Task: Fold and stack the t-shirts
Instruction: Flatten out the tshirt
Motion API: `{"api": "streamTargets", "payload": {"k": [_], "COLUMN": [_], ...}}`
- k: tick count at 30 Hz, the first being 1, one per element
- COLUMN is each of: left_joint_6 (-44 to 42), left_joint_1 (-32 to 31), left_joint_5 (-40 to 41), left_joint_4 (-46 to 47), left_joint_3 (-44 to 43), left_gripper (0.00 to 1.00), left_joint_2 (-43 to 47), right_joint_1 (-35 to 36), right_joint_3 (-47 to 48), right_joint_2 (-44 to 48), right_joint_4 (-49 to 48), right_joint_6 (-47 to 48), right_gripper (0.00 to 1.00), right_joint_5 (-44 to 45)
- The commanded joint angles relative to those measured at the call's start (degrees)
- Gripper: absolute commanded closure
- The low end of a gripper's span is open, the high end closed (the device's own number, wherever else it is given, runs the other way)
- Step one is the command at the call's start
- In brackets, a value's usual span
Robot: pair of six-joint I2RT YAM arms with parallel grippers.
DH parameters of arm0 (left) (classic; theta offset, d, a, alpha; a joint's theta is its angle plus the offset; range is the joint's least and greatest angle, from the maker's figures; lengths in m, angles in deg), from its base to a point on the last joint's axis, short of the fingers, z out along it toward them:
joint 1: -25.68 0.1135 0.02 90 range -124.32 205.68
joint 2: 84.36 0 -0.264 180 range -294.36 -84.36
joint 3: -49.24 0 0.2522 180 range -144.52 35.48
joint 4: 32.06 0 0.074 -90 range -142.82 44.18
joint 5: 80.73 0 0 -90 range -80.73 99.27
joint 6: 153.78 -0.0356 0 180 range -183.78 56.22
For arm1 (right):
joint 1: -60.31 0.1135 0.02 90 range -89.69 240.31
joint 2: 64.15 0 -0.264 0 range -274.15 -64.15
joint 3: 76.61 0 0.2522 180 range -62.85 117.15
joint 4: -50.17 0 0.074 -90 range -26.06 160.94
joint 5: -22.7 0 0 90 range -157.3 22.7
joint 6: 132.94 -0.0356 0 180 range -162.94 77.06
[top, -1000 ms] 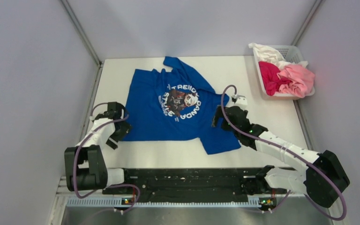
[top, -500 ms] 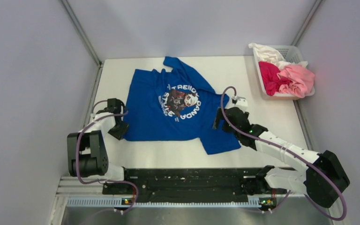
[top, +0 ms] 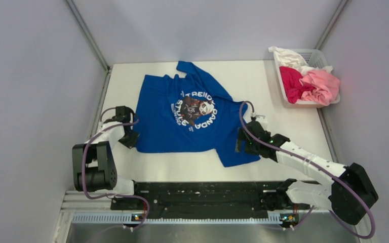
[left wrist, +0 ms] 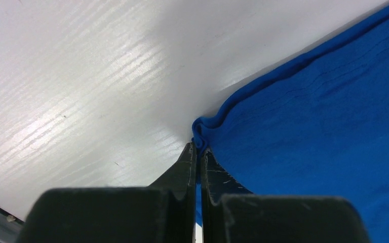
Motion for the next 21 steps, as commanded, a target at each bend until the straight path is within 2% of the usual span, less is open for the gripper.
{"api": "streamTargets", "payload": {"k": [1,6,9,12,15,16,17,21], "left_joint_6": [-0.9,-1.5,-1.6,-1.8,-2.5,-3.5,-4.5,-5.8], "left_joint_1": [-0.1,-0.1,-0.1,-0.1,-0.1,-0.1,-0.2,-0.7], "left_joint_5": [-3.1,-3.5,-3.1,-3.4,-3.3,-3.8,-4.7,-6.5], "left_joint_4": [0.2,-0.6,-0.7,-1.3,-2.5,-2.4,-2.5,-3.4], "left_joint_3": [1.6,1.5,1.9,1.9,1.4,1.1,0.3,-4.6], "left_gripper": [1.0,1.0,1.0,1.0,1.0,1.0,1.0,1.0], "left_joint_2": [2.6,4.4,5.8,7.1,9.3,10.6,12.1,22.3], "right_joint_1": [0.9,2.0,2.1,3.0,5.1,5.3,5.2,5.2], "right_joint_3": [-2.1,-2.1,-2.5,-2.0,-1.0,-0.5,0.5,6.9], "right_joint_2": [1.2,-6.2,-11.4,-15.6,-16.1,-14.6,-12.5,-1.1], "right_joint_4": [3.6,-0.3,-3.9,-5.5,-4.7,-4.4,-3.9,-4.0], "right_joint_6": [-3.3,-3.6,-4.8,-6.1,-6.8,-7.0,-7.0,-5.3], "right_gripper": [0.15,0.19,0.26,0.42,0.79,0.95,1.0,1.0], "right_joint_5": [-4.9,-2.5,-0.5,0.5,3.5,5.0,7.1,16.8]}}
